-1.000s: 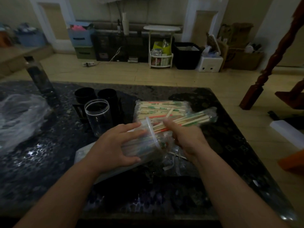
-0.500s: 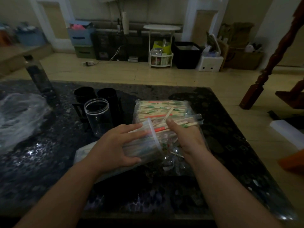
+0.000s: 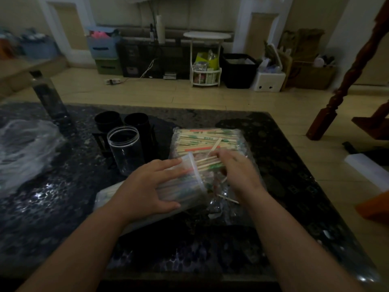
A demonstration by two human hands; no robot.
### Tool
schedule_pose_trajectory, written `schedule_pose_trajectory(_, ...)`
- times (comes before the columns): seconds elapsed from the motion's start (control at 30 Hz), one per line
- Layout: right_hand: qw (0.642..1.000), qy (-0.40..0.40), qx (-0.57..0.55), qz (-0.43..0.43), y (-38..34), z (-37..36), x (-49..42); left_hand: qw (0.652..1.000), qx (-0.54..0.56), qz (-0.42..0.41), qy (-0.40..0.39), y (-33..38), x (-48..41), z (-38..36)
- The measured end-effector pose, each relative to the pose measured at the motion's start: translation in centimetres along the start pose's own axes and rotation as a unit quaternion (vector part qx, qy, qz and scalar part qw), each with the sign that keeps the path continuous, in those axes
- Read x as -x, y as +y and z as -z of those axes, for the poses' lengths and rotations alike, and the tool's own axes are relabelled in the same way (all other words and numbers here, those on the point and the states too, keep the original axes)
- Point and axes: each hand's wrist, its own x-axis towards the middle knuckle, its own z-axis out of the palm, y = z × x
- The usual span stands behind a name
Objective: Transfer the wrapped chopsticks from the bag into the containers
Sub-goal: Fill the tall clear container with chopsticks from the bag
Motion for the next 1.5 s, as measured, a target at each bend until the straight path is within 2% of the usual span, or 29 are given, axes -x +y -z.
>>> schedule_pose_trajectory(0.03,0.999,-0.03,0.033,0.01,0.0,-0.2,0.3,1.0,0.0,-0.001,0.0,0.0,0.0,0.0)
schedule_pose_trajectory(0.1,0.999,-0.033,0.038,0.016,0.1,-0.5,0.3,1.0,-0.001,-0.003,-0.004,0.1,0.0,0.1)
schedule_pose_trajectory(0.2,0.997,0.041,-0.068,-0.015,0.1,-0.5,-0.4,1.0,-0.005,-0.003,-0.003,0.1,0.0,0.1)
schedule_pose_trajectory(0.27,0.996,0.075,-0.057,0.005,0.2,-0.5,-0.5,1.0,-0.007,-0.002,0.005,0.1,0.1,0.2)
schedule_pose_trajectory(0.33,0.998,0.045,0.021,0.029,0.3,-0.9,0.3,1.0,-0.007,-0.002,0.008,0.1,0.0,0.1)
schedule_pose_trajectory(0.37,0.999,0.005,0.037,0.029,0.7,-1.2,0.4,1.0,-0.007,-0.002,0.007,0.2,-0.1,0.1)
schedule_pose_trajectory(0.43,0.996,-0.082,0.042,0.017,1.0,-1.7,1.0,1.0,-0.007,-0.009,0.007,0.3,-0.1,0.0)
schedule_pose_trajectory(0.5,0.993,-0.111,0.041,0.024,0.9,-1.9,0.9,1.0,-0.009,-0.012,0.009,0.3,-0.1,0.0)
schedule_pose_trajectory(0.63,0.999,0.02,-0.016,0.031,0.6,-1.7,0.4,1.0,-0.003,-0.007,0.024,0.5,-0.2,0.2)
schedule_pose_trajectory(0.67,0.999,0.031,-0.016,0.03,0.5,-1.7,0.4,1.0,-0.004,-0.008,0.026,0.5,-0.2,0.1)
schedule_pose_trajectory(0.7,1.0,0.003,0.0,0.03,0.4,-1.6,0.7,1.0,-0.004,-0.008,0.026,0.6,-0.3,0.1)
schedule_pose_trajectory(0.8,0.988,-0.151,0.023,0.039,0.1,-1.5,1.9,1.0,-0.012,0.002,0.016,0.4,-0.2,0.0)
schedule_pose_trajectory(0.83,0.985,-0.163,0.032,0.045,0.1,-1.3,2.1,1.0,-0.013,0.009,0.013,0.3,-0.1,0.0)
schedule_pose_trajectory(0.93,0.984,-0.093,0.112,0.099,0.5,-0.7,1.1,0.999,-0.017,0.013,0.024,0.0,0.0,0.0)
schedule_pose_trajectory(1.0,0.992,-0.024,0.106,0.066,0.6,-0.1,0.3,0.999,-0.016,0.018,0.038,-0.1,-0.1,0.1)
schedule_pose_trajectory(1.07,0.989,-0.002,0.149,0.003,1.0,0.9,-0.5,0.998,-0.019,0.028,0.05,-0.3,-0.1,0.2)
schedule_pose_trajectory(1.23,0.941,-0.107,0.299,-0.114,1.9,2.4,0.2,0.996,-0.031,0.034,0.077,-0.4,-0.2,0.5)
schedule_pose_trajectory(1.33,0.865,-0.176,0.446,-0.147,2.6,2.2,0.6,0.995,-0.039,0.032,0.086,-0.1,-0.3,0.7)
schedule_pose_trajectory(1.4,0.808,-0.163,0.546,-0.151,3.6,1.7,1.0,0.994,-0.044,0.033,0.091,0.0,-0.3,0.8)
schedule_pose_trajectory(1.43,0.794,-0.141,0.571,-0.154,4.2,1.4,1.3,0.994,-0.044,0.035,0.093,0.0,-0.3,0.8)
schedule_pose_trajectory(1.5,0.795,-0.111,0.575,-0.16,5.0,0.8,1.8,0.994,-0.041,0.037,0.097,0.0,-0.4,0.9)
